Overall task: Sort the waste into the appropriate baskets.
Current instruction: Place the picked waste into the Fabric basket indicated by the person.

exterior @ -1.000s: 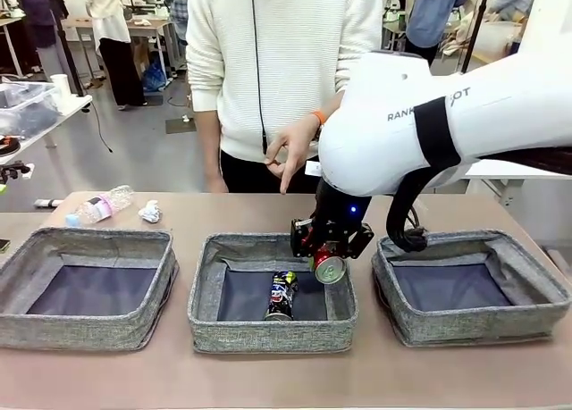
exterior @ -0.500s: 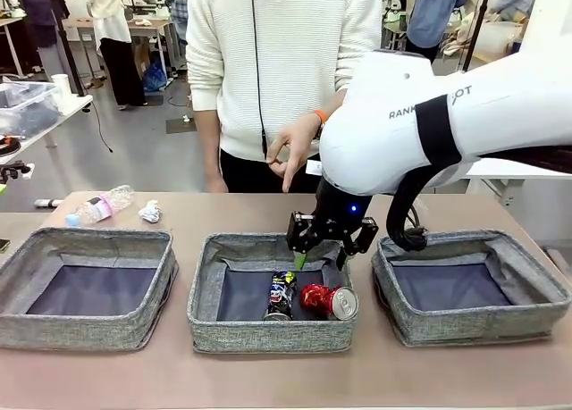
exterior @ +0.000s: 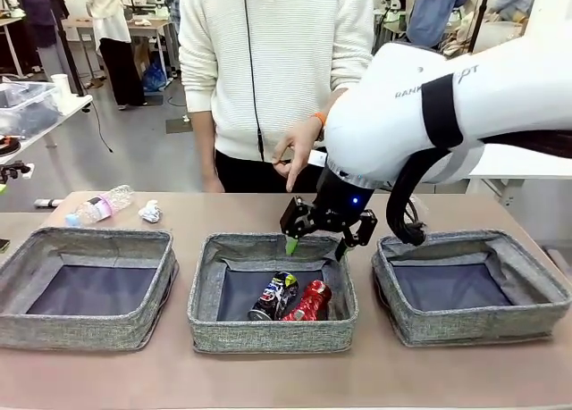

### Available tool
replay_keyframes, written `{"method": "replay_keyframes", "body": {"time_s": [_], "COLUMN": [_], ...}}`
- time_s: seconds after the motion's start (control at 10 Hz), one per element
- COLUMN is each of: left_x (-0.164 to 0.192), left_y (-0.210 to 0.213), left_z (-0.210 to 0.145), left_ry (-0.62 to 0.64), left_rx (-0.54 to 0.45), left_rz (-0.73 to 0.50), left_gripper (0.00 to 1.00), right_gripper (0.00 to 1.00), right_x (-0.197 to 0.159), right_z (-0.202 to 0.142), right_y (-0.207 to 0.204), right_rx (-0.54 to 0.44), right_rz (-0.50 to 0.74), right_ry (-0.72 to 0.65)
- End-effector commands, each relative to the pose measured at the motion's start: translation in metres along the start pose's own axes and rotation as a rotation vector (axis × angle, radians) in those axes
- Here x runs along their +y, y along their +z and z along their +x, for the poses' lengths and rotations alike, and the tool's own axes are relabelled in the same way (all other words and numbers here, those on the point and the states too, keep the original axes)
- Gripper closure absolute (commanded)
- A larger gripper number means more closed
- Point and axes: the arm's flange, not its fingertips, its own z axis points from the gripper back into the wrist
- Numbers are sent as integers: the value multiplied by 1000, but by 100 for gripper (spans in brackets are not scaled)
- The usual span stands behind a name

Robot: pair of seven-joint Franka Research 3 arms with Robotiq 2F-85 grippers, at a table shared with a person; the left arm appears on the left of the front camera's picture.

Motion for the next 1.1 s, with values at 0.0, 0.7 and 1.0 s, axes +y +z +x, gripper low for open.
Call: {"method": "replay_keyframes", "body": {"time_s": [0.0,0.7,1.0], "left_x": [-4,-4,-4], "left_y": [1,1,1], "left_z": [-1,-1,-1], "left_ry": [1,1,1], "left_rx": [-3,-3,-3], "left_rz": [-17,-17,-17], "left_gripper": [0,0,0], "right_gripper": [0,0,0], "right_x": [-20,-205,-281], "right_z": [-6,-108,-152], "right_y": [16,106,109], "right_rx": [-35,-110,-43], "right_rz": [218,890,781], "right_ry": [26,-180,-182]}}
